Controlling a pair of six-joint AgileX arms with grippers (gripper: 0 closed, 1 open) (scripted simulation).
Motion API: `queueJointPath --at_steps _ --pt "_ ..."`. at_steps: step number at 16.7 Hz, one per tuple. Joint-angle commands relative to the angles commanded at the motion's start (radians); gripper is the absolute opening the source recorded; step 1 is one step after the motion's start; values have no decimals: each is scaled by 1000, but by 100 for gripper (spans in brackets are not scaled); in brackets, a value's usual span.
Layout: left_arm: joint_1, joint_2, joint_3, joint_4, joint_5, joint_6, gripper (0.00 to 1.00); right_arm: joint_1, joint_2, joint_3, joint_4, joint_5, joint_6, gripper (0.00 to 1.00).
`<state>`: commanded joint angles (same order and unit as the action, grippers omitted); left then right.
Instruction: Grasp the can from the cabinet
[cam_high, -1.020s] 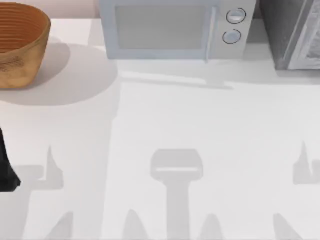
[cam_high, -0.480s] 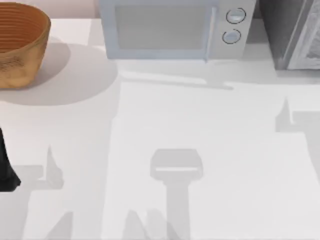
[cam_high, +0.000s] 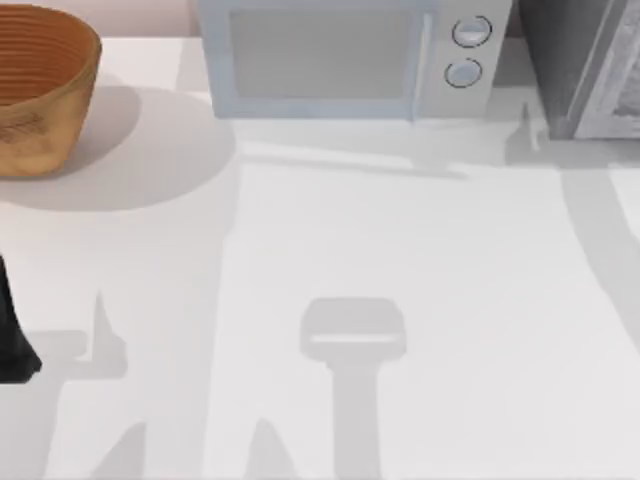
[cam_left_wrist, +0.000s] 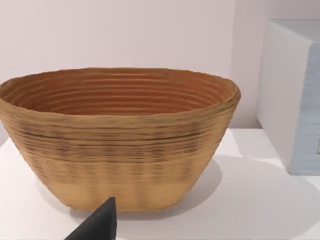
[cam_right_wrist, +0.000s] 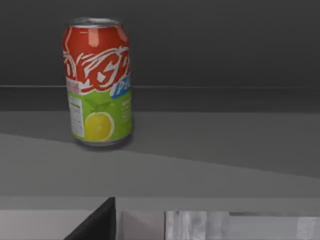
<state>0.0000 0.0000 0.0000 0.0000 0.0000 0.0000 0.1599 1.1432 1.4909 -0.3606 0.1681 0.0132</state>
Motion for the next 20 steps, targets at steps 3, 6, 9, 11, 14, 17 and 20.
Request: queueJointPath --at_steps 3,6,9,11,14,17,20 --pt "0 0 0 0 0 0 100 17 122 168 -38 19 2 100" --pt "0 0 0 0 0 0 100 24 180 246 -56 28 2 100" --pt "0 0 0 0 0 0 100 25 184 251 -57 29 3 100" --pt "0 0 0 0 0 0 100 20 180 248 -55 28 2 100" --pt "0 0 0 0 0 0 100 54 203 240 -21 63 2 100" --pt "0 0 0 0 0 0 100 129 255 220 51 140 0 100" --pt "0 0 0 0 0 0 100 185 294 206 105 198 -2 100"
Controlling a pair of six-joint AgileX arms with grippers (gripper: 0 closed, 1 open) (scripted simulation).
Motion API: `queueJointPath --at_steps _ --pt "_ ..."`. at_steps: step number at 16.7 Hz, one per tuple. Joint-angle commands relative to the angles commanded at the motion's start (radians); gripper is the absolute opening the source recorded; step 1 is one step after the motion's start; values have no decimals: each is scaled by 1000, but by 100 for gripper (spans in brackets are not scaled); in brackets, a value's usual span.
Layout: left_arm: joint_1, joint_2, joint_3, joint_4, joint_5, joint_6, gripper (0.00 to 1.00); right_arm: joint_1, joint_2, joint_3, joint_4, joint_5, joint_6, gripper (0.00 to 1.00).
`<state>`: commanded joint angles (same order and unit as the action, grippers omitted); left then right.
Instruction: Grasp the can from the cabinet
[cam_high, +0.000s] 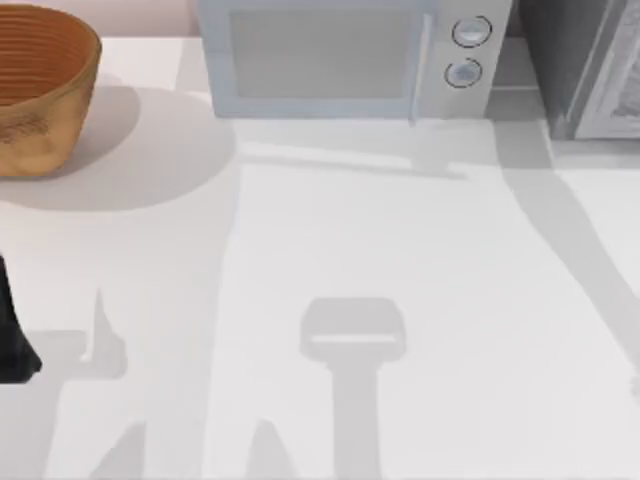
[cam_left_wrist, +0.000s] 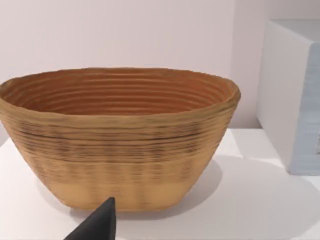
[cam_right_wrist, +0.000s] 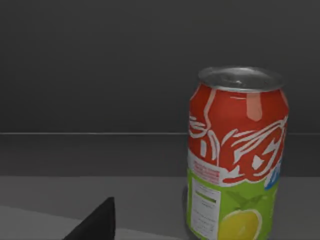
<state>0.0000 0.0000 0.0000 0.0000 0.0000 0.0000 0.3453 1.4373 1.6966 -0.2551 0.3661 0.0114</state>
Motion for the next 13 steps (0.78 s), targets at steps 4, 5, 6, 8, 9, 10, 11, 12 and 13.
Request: queueJointPath --at_steps 4,5,6,8,9,10,11,12,13 --pt "0 0 0 0 0 0 100 0 -1 0 2 2 0 100" --pt "0 0 0 0 0 0 100 -1 3 3 2 1 0 100" --pt "0 0 0 0 0 0 100 -4 17 17 1 -3 0 100" --pt "0 0 0 0 0 0 100 -17 70 68 2 -16 0 100" --pt "0 0 0 0 0 0 100 -26 103 99 3 -24 0 100" --pt "0 0 0 0 0 0 100 -35 135 130 5 -33 0 100" --pt "0 0 0 0 0 0 100 -44 165 159 6 -42 0 100" --pt "0 0 0 0 0 0 100 -52 191 184 7 -49 0 100" --pt "0 0 0 0 0 0 100 -58 208 201 8 -55 0 100"
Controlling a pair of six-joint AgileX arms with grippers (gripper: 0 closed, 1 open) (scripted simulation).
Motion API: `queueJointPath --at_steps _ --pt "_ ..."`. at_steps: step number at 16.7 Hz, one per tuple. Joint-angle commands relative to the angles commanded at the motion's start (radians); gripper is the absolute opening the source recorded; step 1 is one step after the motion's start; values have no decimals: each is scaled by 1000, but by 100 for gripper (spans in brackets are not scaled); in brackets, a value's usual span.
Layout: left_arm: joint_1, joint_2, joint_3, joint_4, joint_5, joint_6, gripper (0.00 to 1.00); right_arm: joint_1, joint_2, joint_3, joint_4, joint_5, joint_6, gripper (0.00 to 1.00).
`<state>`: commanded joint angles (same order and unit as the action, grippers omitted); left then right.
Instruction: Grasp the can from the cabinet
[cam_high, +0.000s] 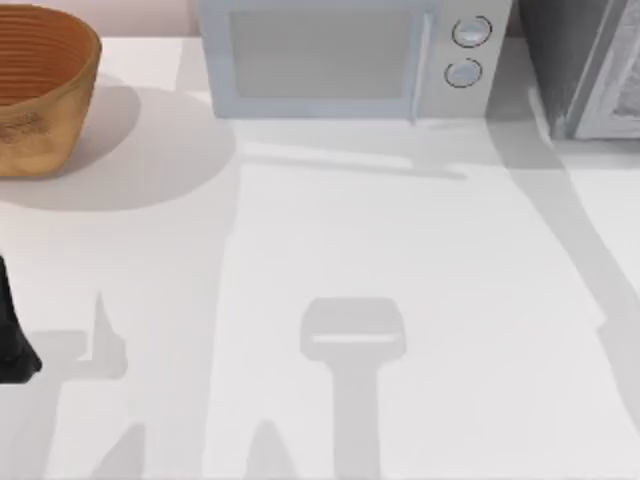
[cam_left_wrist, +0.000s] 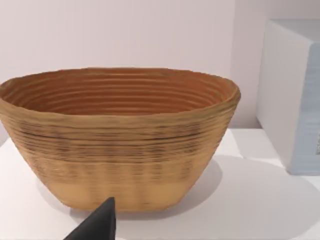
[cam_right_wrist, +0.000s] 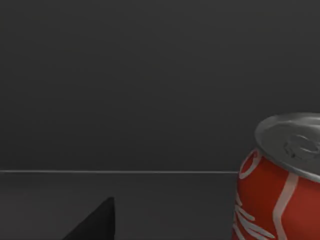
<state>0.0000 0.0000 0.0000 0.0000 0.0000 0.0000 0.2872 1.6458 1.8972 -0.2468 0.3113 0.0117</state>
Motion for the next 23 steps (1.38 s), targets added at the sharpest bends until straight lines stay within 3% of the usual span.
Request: queueJointPath --at_steps 4,17,23 --pt "0 0 0 0 0 0 100 -2 7 7 0 -2 0 100" --pt "0 0 0 0 0 0 100 -2 7 7 0 -2 0 2" --pt "0 0 0 0 0 0 100 -2 7 7 0 -2 0 0"
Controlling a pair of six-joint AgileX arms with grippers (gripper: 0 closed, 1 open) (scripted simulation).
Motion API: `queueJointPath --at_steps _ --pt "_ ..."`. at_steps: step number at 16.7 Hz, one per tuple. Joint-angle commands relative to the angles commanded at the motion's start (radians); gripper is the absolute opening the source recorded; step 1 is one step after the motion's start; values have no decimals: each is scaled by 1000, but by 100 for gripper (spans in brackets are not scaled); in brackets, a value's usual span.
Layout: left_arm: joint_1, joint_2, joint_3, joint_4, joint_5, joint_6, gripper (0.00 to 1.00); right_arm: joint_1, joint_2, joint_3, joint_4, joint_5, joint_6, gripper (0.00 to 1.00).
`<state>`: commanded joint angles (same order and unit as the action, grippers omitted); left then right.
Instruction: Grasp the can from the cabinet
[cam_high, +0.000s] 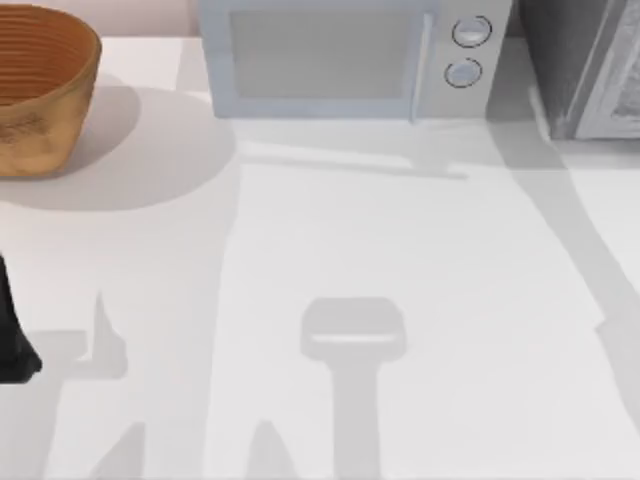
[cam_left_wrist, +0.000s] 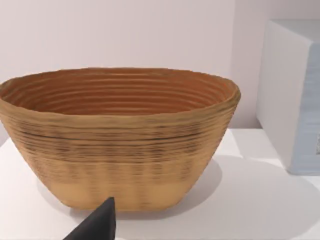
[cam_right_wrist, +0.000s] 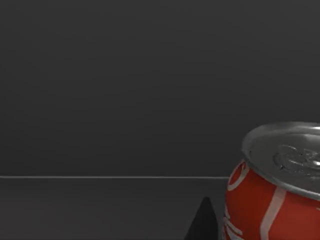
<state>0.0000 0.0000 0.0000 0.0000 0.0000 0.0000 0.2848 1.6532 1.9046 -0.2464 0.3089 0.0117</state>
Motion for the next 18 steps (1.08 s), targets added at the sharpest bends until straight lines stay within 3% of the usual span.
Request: queueJointPath --at_steps 5,14,18 --pt "0 0 0 0 0 0 100 13 -15 -2 -14 11 1 0" --pt "0 0 0 0 0 0 100 266 -345 -25 -322 259 0 0" --pt "0 0 0 0 0 0 100 311 -400 -29 -374 303 -1 0"
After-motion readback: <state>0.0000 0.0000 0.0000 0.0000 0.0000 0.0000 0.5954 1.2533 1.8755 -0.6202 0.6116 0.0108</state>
